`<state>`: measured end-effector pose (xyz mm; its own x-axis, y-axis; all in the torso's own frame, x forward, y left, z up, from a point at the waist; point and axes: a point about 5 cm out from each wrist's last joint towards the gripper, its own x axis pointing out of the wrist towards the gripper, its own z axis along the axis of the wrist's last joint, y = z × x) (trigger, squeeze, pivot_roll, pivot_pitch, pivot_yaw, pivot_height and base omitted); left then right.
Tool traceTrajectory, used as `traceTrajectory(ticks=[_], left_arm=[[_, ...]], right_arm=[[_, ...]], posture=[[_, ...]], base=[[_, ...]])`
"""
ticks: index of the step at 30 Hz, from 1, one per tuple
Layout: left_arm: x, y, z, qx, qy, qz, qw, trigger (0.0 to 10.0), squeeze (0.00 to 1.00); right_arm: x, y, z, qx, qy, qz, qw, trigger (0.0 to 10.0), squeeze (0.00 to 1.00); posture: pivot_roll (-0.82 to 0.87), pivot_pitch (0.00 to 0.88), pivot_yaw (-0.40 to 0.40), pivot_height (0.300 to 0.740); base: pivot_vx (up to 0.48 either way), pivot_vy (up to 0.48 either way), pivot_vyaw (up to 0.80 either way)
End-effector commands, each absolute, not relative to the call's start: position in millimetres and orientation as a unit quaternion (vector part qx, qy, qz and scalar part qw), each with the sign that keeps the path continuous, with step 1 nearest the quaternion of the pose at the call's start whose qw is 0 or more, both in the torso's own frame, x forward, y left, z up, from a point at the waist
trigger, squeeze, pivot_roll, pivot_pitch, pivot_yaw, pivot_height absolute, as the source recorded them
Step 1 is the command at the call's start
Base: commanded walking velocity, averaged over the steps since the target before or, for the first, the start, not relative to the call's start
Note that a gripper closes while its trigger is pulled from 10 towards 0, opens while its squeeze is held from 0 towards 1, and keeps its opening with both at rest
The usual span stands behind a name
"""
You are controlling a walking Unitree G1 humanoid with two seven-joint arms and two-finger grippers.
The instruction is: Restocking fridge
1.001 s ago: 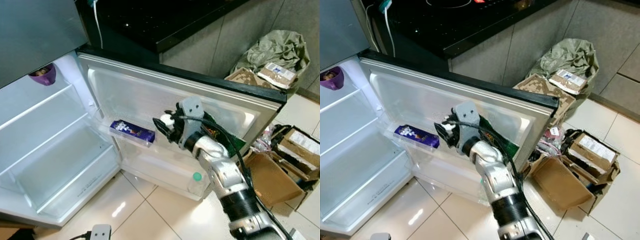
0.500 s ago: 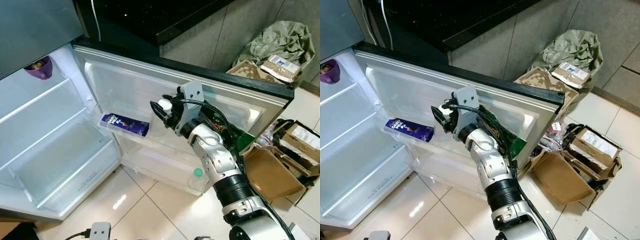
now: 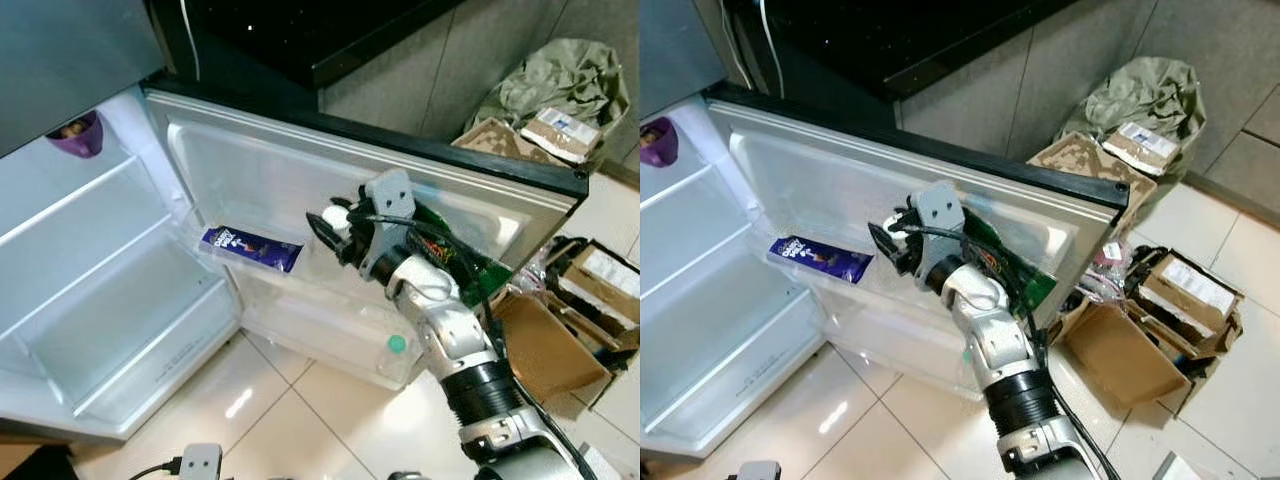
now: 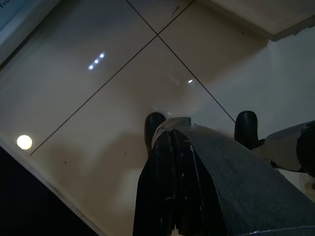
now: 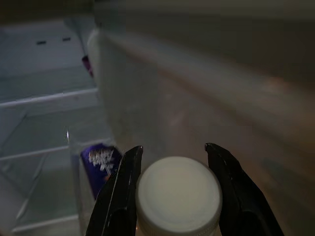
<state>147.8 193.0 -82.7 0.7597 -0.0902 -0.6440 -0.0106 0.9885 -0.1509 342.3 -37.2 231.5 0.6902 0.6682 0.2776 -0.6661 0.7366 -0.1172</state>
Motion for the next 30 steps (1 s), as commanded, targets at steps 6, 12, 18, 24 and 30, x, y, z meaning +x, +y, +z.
traceTrajectory(ticks=[6,12,18,24,30], left_arm=[[124,184,-96,-0.085,0.403,-0.024,0.911,10.0,0.00],[126,186,-95,-0.082,0.403,-0.026,0.911,10.0,0.00],[128,188,-95,-0.081,0.402,-0.026,0.912,10.0,0.00],[129,188,-95,-0.080,0.403,-0.028,0.911,10.0,0.00],[134,186,-93,-0.081,0.399,-0.029,0.913,10.0,0.00]], right_arm=[[327,-42,236,-0.020,-0.174,0.371,0.912,10.0,0.00],[321,-47,228,-0.044,-0.164,0.360,0.917,10.0,0.00],[312,-50,216,-0.068,-0.151,0.348,0.923,10.0,0.00],[310,-54,212,-0.073,-0.146,0.334,0.928,10.0,0.00],[310,-55,212,-0.082,-0.145,0.333,0.928,10.0,0.00]], posture=[[-0.08,0.281,0.006,0.740],[-0.09,0.279,0.013,0.740],[-0.09,0.283,0.018,0.740],[-0.10,0.281,0.024,0.740],[-0.09,0.279,0.022,0.740]], base=[[0.000,0.000,0.00],[0.000,0.000,0.00],[0.000,0.000,0.00],[0.000,0.000,0.00],[0.000,0.000,0.00]])
